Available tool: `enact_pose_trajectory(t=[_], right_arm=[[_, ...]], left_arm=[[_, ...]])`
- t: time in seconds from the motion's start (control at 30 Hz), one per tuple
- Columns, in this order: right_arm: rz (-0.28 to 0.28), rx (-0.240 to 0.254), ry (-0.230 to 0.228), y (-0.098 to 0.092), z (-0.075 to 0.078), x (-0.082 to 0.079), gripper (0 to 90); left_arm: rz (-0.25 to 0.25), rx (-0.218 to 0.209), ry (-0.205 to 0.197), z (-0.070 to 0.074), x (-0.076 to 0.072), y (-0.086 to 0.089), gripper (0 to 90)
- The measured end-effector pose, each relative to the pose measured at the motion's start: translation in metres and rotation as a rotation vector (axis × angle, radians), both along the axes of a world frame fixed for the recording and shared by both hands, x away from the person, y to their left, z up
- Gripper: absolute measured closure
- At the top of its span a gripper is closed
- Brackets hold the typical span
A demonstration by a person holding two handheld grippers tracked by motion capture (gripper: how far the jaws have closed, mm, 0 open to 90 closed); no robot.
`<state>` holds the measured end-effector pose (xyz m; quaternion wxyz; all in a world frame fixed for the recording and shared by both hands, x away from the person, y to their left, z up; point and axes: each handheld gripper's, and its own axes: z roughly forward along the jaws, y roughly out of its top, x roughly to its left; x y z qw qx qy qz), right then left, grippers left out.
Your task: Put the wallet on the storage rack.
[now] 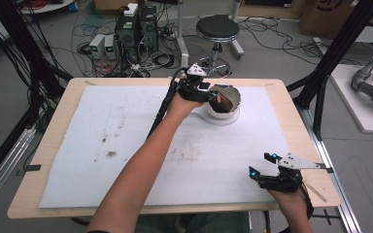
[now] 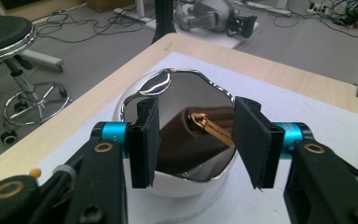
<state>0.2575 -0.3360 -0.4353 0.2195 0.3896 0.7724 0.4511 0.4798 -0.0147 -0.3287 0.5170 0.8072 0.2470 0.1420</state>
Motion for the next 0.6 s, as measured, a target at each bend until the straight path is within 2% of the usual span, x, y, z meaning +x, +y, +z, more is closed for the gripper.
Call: enact_pose_trajectory(t=[0.17, 0.33, 0.6], right_arm=[[0.003, -0.004, -0.003, 0.002, 0.001, 0.0, 18.8], [0.001, -0.005, -0.003, 0.003, 0.001, -0.001, 18.8], [-0.003, -0.006, -0.002, 0.004, 0.002, -0.002, 18.8]], left_arm=[[-0.007, -0.024, 0.007, 0.003, -0.012, 0.011, 42.4], [-0.042, -0.047, 0.015, 0.005, -0.032, 0.025, 38.1], [-0.085, -0.041, 0.017, 0.001, -0.064, 0.049, 34.6]])
